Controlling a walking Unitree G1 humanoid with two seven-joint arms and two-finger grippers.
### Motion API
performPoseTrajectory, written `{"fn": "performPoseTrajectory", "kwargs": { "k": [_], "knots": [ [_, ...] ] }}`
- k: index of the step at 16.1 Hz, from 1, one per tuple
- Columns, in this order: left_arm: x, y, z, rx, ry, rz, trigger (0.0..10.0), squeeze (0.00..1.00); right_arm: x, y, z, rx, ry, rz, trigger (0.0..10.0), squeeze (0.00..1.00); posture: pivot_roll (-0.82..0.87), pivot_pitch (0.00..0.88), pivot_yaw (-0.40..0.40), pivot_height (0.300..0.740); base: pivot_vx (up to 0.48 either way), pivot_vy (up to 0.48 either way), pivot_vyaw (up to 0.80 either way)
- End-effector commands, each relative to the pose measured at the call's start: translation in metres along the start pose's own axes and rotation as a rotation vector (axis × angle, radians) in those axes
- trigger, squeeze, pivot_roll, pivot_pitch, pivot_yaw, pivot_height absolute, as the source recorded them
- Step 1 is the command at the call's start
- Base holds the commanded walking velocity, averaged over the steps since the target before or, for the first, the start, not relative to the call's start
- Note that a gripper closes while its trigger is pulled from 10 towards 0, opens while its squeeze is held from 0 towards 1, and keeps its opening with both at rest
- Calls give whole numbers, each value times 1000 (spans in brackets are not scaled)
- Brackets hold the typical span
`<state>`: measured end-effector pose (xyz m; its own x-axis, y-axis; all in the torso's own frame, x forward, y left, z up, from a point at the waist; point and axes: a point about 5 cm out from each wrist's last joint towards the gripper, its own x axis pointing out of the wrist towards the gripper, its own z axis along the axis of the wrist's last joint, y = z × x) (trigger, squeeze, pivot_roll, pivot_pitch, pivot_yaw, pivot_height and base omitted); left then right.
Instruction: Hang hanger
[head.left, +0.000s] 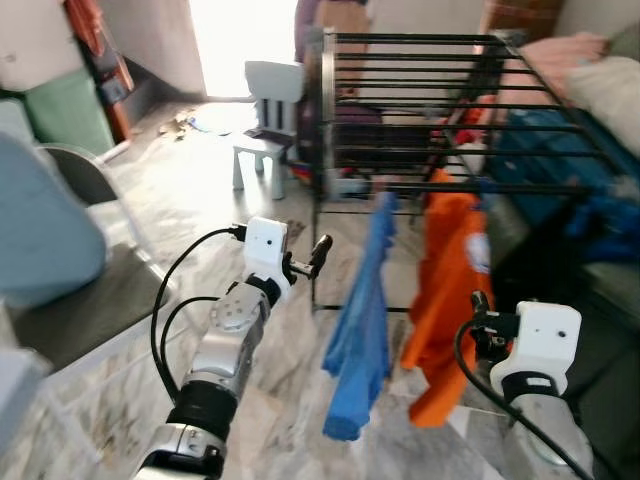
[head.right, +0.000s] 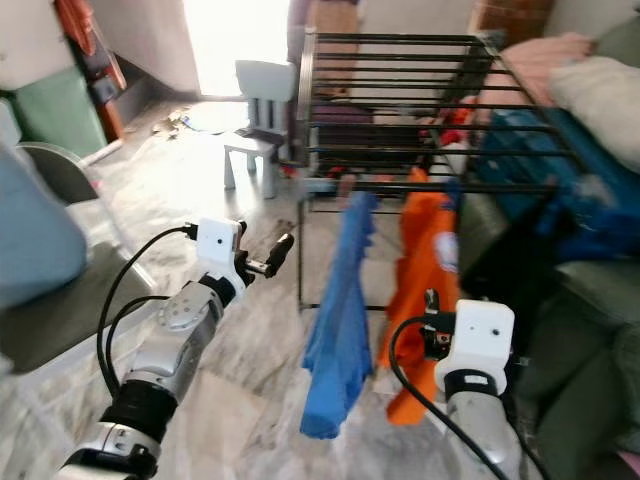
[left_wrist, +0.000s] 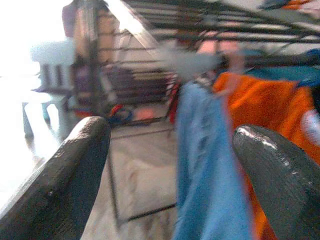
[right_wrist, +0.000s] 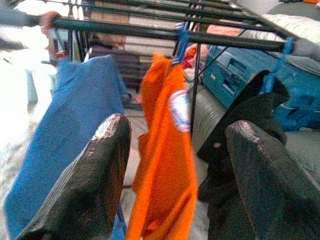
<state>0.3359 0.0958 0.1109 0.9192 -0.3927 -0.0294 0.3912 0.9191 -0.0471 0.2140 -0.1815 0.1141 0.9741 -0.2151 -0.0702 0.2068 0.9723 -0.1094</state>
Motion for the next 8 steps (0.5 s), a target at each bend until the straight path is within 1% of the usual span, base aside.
{"fn": "performPoseTrajectory", "kwargs": {
  "k": [1, 3, 4, 5, 6, 7, 8],
  "knots": [
    [-1, 4, -1, 5, 11, 5, 10000, 0, 2, 2, 1, -28, -11, -10, 10000, 0, -49, 0, -20, 740, 0, 480, 0],
    [-2, 2, 2, 18, -10, -25, 10000, 0, 3, 3, 1, 1, -14, 6, 10000, 0, -48, 0, -18, 740, 268, 399, 0],
    [-1, 1, 1, 20, -5, -34, 10000, 0, 3, 2, 0, -12, -7, -17, 10000, 0, -49, 0, -16, 740, 296, 379, 0],
    [-1, 0, 0, 4, 8, -31, 10000, 0, 4, 1, 0, -41, -13, -42, 10000, 0, -49, 0, -16, 740, 319, 360, 0],
    [0, -3, -2, -37, 30, -29, 10000, 0, 4, 1, -4, -39, 20, -37, 10000, 0, -51, 0, -16, 740, 281, 0, 0],
    [1, -7, 1, -26, 9, -61, 10000, 0, 3, 2, -5, -27, 37, -22, 10000, 0, -50, 0, -17, 740, 0, 0, 0],
    [1, -11, 2, -47, -11, -85, 10000, 0, 3, 1, -4, -29, 31, -26, 10000, 0, -51, 0, -16, 740, 0, 0, 0]
  ]
}}
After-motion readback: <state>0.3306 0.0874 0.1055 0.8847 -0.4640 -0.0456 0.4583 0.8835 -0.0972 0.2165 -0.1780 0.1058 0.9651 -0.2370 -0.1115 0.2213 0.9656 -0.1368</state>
